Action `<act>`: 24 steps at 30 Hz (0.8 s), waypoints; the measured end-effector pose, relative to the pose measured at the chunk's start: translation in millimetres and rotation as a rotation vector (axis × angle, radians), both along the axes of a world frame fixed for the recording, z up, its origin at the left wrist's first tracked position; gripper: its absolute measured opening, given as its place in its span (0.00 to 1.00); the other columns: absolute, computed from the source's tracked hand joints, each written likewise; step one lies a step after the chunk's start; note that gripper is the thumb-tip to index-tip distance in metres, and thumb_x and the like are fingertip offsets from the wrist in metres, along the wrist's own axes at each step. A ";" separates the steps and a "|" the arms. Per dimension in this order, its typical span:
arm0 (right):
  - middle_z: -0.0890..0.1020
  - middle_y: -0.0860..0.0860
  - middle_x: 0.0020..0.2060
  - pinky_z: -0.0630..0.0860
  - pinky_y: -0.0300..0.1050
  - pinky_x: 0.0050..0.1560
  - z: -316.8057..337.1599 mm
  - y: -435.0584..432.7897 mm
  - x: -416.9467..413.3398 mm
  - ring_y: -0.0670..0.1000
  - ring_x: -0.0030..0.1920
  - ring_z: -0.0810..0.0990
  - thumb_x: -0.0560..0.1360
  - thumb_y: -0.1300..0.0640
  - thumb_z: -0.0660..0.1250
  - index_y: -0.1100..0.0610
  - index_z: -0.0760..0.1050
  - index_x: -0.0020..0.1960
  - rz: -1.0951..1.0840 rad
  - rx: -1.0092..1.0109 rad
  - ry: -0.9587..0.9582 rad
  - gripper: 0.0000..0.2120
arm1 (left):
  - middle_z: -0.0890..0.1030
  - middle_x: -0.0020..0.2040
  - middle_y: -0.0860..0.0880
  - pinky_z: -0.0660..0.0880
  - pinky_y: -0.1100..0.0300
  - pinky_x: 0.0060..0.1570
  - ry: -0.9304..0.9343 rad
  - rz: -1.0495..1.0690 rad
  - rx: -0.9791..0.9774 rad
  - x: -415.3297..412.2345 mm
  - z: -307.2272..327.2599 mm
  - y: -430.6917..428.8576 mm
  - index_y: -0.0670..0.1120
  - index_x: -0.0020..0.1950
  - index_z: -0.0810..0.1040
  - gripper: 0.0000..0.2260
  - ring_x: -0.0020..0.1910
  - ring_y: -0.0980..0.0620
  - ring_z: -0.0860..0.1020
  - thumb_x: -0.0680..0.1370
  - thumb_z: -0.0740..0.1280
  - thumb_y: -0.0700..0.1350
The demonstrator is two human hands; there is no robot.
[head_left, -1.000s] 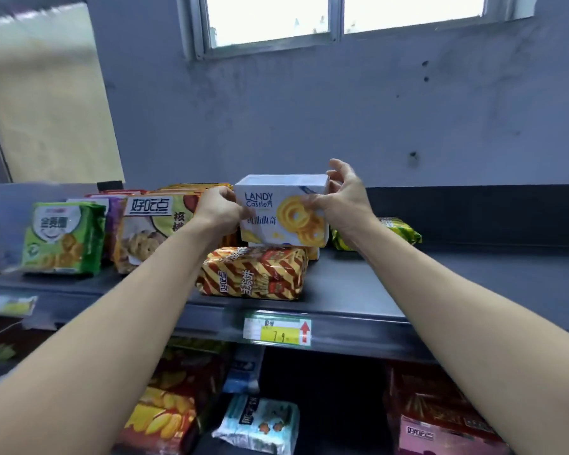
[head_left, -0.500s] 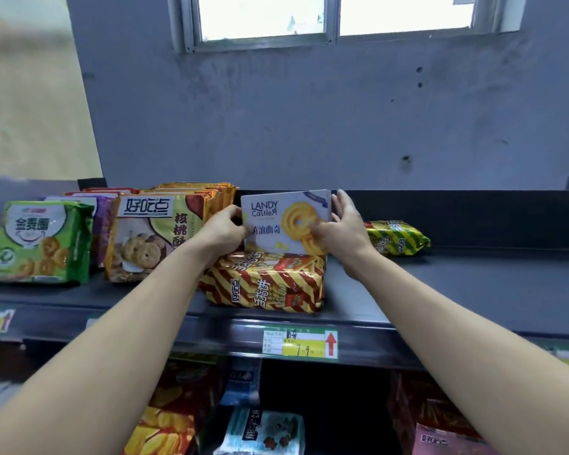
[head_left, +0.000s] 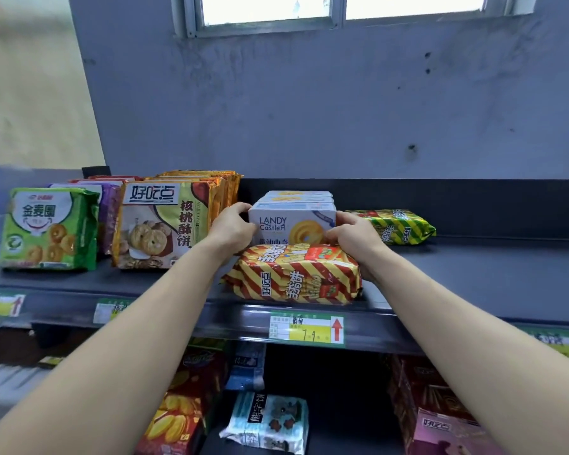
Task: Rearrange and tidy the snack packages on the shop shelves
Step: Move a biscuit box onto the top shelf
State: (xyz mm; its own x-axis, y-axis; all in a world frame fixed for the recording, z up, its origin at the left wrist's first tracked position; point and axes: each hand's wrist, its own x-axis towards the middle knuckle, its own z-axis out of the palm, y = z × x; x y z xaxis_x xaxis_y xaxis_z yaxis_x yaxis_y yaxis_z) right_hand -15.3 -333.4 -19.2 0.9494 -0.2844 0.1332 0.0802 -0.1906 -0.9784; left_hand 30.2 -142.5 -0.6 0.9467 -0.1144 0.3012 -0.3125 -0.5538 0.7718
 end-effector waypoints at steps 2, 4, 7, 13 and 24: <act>0.79 0.57 0.58 0.81 0.52 0.51 0.0 -0.2 -0.5 0.57 0.53 0.81 0.75 0.68 0.61 0.58 0.69 0.68 -0.014 0.024 -0.004 0.22 | 0.74 0.66 0.44 0.76 0.55 0.52 0.029 -0.007 -0.044 -2.8 -1.1 -2.9 0.47 0.72 0.67 0.19 0.62 0.46 0.75 0.80 0.60 0.38; 0.79 0.57 0.58 0.80 0.54 0.52 0.1 0.0 -0.7 0.58 0.53 0.81 0.75 0.67 0.62 0.59 0.68 0.70 -0.026 0.039 0.000 0.23 | 0.74 0.66 0.44 0.76 0.59 0.48 0.050 -0.015 -0.076 -7.1 -1.3 -4.9 0.47 0.72 0.66 0.20 0.62 0.47 0.75 0.80 0.60 0.38; 0.80 0.58 0.56 0.80 0.54 0.52 -0.9 -1.3 -1.7 0.59 0.51 0.82 0.75 0.66 0.63 0.60 0.69 0.68 -0.023 0.082 0.005 0.22 | 0.76 0.63 0.44 0.77 0.61 0.44 0.091 -0.009 -0.107 -10.5 -2.1 -4.4 0.45 0.71 0.68 0.18 0.59 0.47 0.77 0.80 0.60 0.40; 0.76 0.58 0.62 0.79 0.43 0.43 -4.9 -8.6 -7.4 0.56 0.56 0.79 0.77 0.62 0.63 0.61 0.65 0.72 -0.103 0.110 -0.025 0.24 | 0.77 0.58 0.43 0.77 0.54 0.53 0.090 0.092 -0.112 -19.8 -2.3 -4.2 0.41 0.62 0.73 0.12 0.54 0.47 0.77 0.79 0.63 0.42; 0.76 0.55 0.61 0.67 0.41 0.51 -1.5 -23.5 -40.6 0.50 0.57 0.73 0.77 0.61 0.63 0.61 0.71 0.67 -0.161 -0.016 -0.150 0.19 | 0.77 0.53 0.45 0.78 0.49 0.53 -0.212 0.245 -0.104 -71.9 14.0 -31.7 0.43 0.56 0.75 0.08 0.51 0.49 0.74 0.78 0.61 0.40</act>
State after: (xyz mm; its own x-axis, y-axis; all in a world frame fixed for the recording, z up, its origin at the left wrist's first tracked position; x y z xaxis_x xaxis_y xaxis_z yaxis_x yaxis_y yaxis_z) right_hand -55.9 -356.9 -20.8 0.8610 -0.4278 0.2750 0.1916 -0.2280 -0.9546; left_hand -41.8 -174.3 13.4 0.8574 0.1502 0.4922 -0.3395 -0.5536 0.7604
